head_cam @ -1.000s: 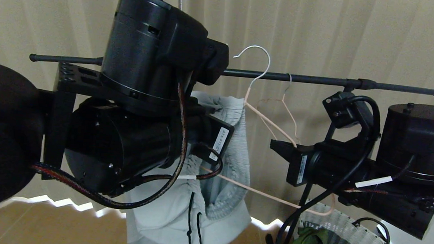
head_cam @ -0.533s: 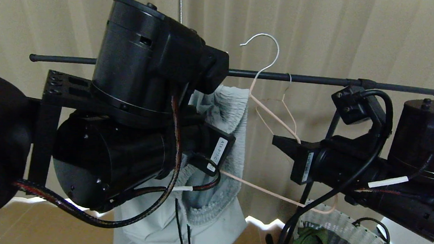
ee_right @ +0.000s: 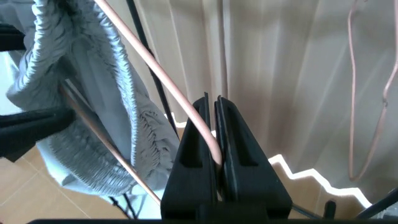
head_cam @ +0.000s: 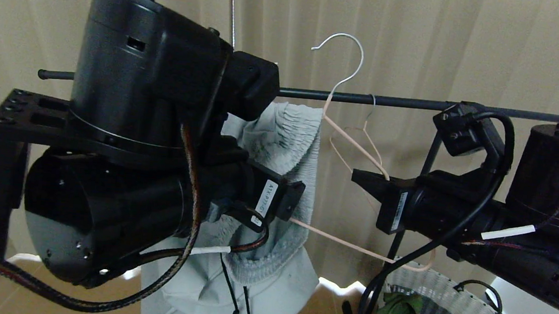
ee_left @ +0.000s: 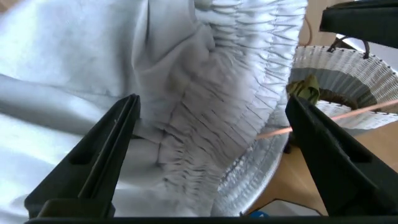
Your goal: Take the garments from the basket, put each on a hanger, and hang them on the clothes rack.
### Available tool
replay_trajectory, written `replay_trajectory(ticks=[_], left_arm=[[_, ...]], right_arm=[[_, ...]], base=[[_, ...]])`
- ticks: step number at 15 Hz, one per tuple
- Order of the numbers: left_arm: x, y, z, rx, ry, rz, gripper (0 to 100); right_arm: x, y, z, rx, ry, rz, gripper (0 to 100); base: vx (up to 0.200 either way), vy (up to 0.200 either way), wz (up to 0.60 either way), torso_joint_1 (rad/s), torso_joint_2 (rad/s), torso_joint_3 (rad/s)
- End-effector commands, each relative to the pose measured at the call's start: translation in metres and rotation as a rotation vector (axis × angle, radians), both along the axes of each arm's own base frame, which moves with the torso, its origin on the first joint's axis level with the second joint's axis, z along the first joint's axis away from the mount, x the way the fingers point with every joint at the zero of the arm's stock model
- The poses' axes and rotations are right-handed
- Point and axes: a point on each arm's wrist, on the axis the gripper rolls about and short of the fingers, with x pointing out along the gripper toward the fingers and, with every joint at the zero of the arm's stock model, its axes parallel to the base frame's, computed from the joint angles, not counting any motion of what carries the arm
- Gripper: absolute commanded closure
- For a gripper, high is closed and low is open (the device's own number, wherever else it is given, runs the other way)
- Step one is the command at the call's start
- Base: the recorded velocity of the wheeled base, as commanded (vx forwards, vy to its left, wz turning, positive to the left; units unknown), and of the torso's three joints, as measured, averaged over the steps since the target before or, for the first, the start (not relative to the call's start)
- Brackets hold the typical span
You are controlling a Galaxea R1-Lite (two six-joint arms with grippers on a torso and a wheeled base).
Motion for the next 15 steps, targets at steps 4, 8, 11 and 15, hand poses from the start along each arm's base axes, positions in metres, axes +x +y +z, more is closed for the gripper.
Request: replay_trajectory(ticks=[4,8,11,15], left_arm=[[-0.015,0.019,-0.006,0.008,0.005,-0.004,0],[-0.028,0.033,-0.009,-0.019,-0.074,-0.031,0],[-0.026,0.053,-0.001,-0.037,-0.192,0.000,0],[-0.021,0.068,0.005,0.002,-0.245,0.006,0]], right_arm=[[0.004,-0.005,0.000,-0.018,-0.013,-0.018,100],[0.012,-0.017,-0.003,-0.084,-0.034,-0.057,100],[0.018,-0.025,-0.005,-0.115,-0.038,-0.070,100],[0.015,-0.028,-0.014,-0.147,-0.019,-0.066,100]], base=[[0.000,0.000,0.00,0.000,0.00,0.000],[0.000,0.000,0.00,0.000,0.00,0.000],[0.000,0.000,0.00,0.000,0.00,0.000],[0.000,0.000,0.00,0.000,0.00,0.000]])
